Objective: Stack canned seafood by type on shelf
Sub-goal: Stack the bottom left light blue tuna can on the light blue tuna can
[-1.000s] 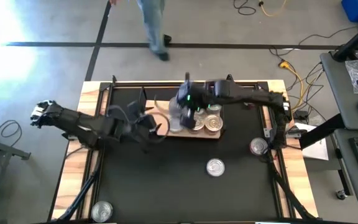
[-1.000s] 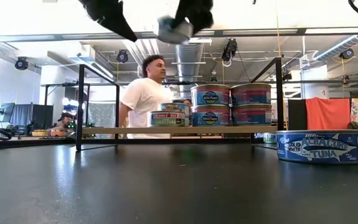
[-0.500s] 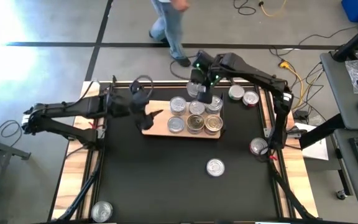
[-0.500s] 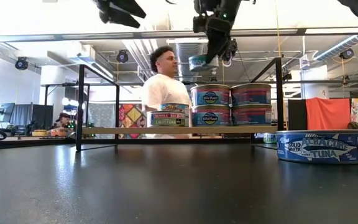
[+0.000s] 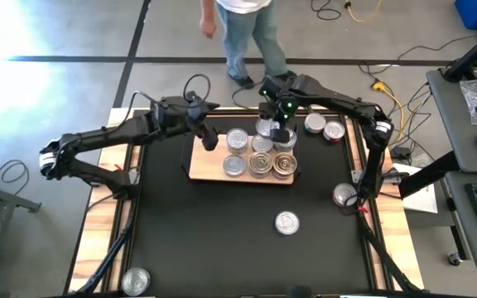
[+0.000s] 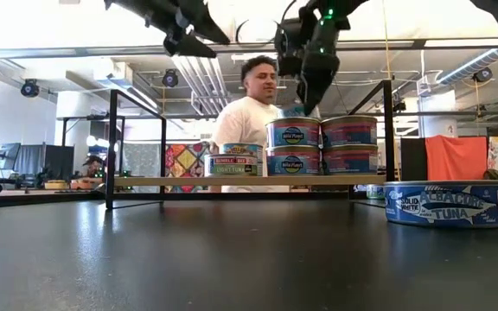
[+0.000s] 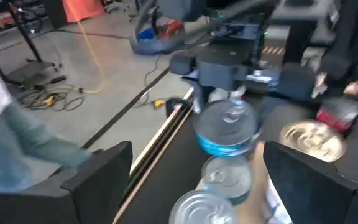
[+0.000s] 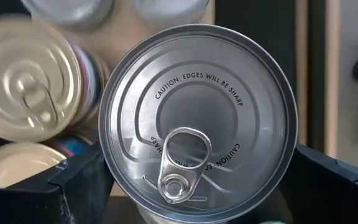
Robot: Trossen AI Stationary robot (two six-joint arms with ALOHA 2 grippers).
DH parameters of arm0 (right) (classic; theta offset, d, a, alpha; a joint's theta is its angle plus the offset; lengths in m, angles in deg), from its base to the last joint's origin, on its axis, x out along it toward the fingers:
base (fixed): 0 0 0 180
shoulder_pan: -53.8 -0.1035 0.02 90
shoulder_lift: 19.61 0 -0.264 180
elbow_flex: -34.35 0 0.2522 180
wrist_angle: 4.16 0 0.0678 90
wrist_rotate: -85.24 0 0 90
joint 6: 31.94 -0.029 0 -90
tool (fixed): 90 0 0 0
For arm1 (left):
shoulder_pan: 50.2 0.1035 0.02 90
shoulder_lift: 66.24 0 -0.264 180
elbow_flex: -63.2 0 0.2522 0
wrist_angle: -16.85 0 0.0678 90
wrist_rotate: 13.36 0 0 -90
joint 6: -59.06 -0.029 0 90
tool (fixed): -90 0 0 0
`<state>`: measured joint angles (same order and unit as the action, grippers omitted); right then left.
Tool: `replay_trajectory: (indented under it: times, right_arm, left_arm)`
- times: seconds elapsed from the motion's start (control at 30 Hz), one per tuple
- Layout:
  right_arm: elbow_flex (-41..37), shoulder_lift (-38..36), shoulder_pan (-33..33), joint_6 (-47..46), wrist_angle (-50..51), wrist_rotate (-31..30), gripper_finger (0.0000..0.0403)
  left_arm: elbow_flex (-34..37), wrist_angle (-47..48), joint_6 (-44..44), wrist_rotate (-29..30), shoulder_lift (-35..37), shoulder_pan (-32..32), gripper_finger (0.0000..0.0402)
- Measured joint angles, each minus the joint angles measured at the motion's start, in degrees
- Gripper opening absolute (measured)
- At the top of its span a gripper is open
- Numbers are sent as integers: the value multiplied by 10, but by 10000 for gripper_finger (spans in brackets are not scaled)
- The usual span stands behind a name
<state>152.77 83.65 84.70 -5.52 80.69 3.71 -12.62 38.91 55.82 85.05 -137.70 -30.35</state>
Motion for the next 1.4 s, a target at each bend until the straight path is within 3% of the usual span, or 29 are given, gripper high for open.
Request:
replay_trajectory:
  times: [0.23,0.43,0.53,0.7,0.8,0.93,1.07,1.27,1.4]
  right_arm:
    - [-31,0,1,11,1,-15,369]
    - [-38,0,-8,51,-30,-24,369]
    - [-39,1,-7,79,-43,-53,369]
    - [-39,2,-8,113,-47,-55,369]
    - [-39,2,-10,135,-45,-53,368]
    - [-39,4,-15,181,-48,-55,369]
    - [-40,8,-19,228,-63,-57,369]
    - [-40,9,-19,253,-73,-61,369]
    - [-40,9,-19,254,-72,-61,369]
  left_arm:
    - [22,2,-61,43,-28,1,347]
    - [38,-34,-94,32,-27,0,347]
    - [49,-79,-92,-38,-17,0,348]
    - [59,-141,-75,-252,-23,14,348]
    - [59,-176,-60,-322,-45,35,348]
    - [59,-247,-25,-362,-95,61,348]
    - [59,-329,-7,-364,-145,75,348]
    - [56,-337,-12,-379,-159,80,348]
    - [56,-337,-66,-380,-159,79,346]
